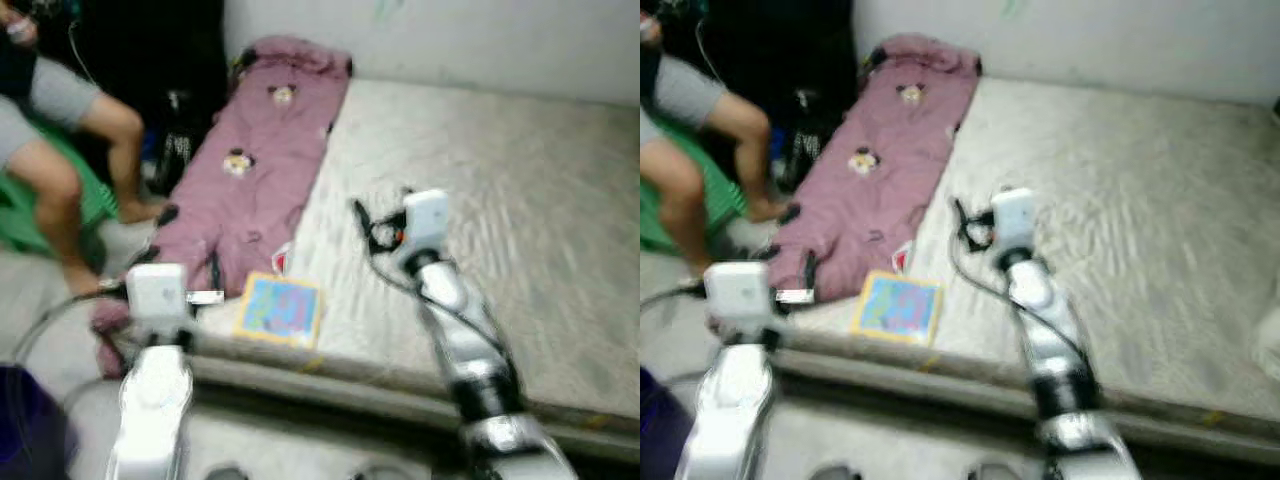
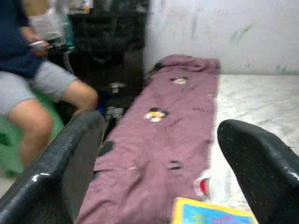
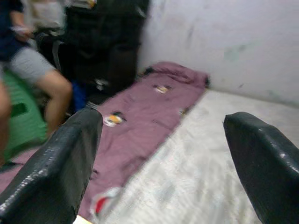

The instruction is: Clean up the room

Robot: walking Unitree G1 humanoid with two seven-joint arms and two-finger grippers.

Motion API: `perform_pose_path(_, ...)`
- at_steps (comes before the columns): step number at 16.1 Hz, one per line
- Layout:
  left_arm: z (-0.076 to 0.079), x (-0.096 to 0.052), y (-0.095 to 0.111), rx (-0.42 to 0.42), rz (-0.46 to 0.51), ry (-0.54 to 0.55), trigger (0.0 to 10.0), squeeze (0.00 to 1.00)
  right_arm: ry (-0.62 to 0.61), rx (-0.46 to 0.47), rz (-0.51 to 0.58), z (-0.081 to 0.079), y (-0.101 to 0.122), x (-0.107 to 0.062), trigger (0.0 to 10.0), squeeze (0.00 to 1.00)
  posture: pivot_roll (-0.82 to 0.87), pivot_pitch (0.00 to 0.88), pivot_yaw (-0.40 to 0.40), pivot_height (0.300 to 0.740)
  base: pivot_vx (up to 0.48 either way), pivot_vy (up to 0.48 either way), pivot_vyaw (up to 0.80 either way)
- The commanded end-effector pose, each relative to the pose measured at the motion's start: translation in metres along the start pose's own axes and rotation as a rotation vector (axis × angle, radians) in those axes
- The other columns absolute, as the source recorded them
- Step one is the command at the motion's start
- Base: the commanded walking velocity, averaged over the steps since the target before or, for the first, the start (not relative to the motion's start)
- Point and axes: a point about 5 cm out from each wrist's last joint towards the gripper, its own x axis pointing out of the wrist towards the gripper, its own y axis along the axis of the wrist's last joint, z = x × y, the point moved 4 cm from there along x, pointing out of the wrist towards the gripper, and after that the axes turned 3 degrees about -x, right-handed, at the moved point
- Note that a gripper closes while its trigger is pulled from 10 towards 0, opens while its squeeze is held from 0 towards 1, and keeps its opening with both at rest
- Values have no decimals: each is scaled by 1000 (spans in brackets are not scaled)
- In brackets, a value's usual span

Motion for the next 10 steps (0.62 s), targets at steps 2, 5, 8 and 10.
perform_pose_path(2, -5, 0, 3, 6, 12, 7, 10000, 0, 0, 15, 12, -2, 4, 3, 10000, 0, -29, 0, -27, 740, 0, 0, 0)
perform_pose_path(5, -5, 0, 3, 4, 15, 2, 10000, 0, -4, 21, 13, -1, 5, 5, 10000, 0, -27, 0, -25, 740, 176, 0, 0)
perform_pose_path(8, -7, 0, 1, 13, 1, 14, 10000, 0, -7, 24, 12, -1, 4, 5, 10000, 0, -26, 0, -23, 740, 0, 0, 0)
perform_pose_path(10, -7, 1, 1, 23, 7, 19, 10000, 0, -8, 26, 8, -1, 4, 6, 10000, 0, -26, 0, -24, 740, 0, 0, -400)
